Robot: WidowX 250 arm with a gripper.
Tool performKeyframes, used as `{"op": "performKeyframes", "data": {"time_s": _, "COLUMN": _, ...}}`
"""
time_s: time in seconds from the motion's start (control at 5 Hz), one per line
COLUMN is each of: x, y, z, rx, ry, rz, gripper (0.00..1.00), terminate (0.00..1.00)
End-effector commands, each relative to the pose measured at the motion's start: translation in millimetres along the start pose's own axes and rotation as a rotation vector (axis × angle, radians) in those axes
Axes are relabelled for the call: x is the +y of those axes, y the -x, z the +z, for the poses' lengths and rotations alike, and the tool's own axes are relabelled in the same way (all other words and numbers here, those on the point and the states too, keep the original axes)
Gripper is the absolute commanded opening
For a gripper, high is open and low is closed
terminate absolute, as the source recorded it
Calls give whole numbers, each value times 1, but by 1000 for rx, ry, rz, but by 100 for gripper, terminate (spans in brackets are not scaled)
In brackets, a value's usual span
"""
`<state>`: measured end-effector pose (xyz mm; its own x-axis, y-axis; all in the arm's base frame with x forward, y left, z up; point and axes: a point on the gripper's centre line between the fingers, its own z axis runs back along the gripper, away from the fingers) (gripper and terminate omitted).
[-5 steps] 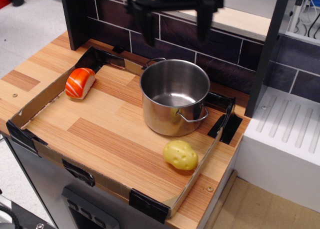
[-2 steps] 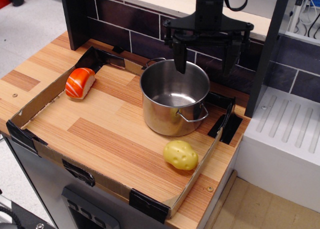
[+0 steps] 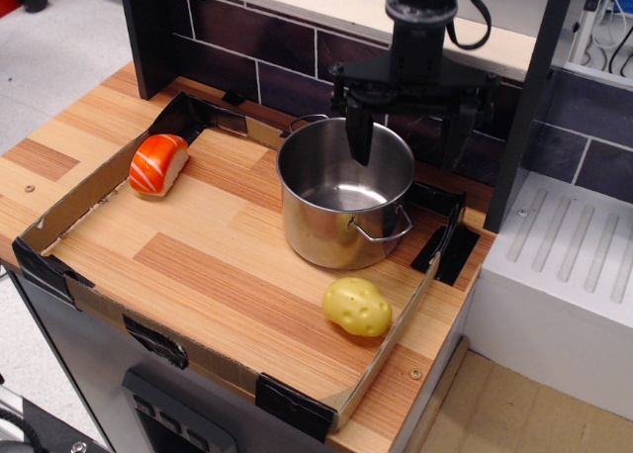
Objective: Topple metal pot
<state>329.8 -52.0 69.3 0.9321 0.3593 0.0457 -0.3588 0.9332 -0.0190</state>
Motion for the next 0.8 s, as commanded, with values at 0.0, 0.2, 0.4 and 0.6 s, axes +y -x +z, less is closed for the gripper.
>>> {"op": "performKeyframes", "data": {"time_s": 0.0, "x": -7, "y": -5, "z": 3, "rx": -35, "ry": 10, "rz": -23, "gripper": 100, "terminate": 0}}
{"op": "performKeyframes", "data": {"time_s": 0.2, "x": -4, "y": -4, "z": 5, "rx": -51, "ry": 16, "rz": -22, "gripper": 0, "terminate": 0}}
{"op": "performKeyframes", "data": {"time_s": 0.4, "x": 0, "y": -3, "z": 1, "rx": -64, "ry": -9, "rz": -33, "gripper": 0, "terminate": 0}}
{"op": "performKeyframes", "data": {"time_s": 0.6, "x": 5, "y": -2, "z": -2, "rx": -69, "ry": -23, "rz": -38, "gripper": 0, "terminate": 0}}
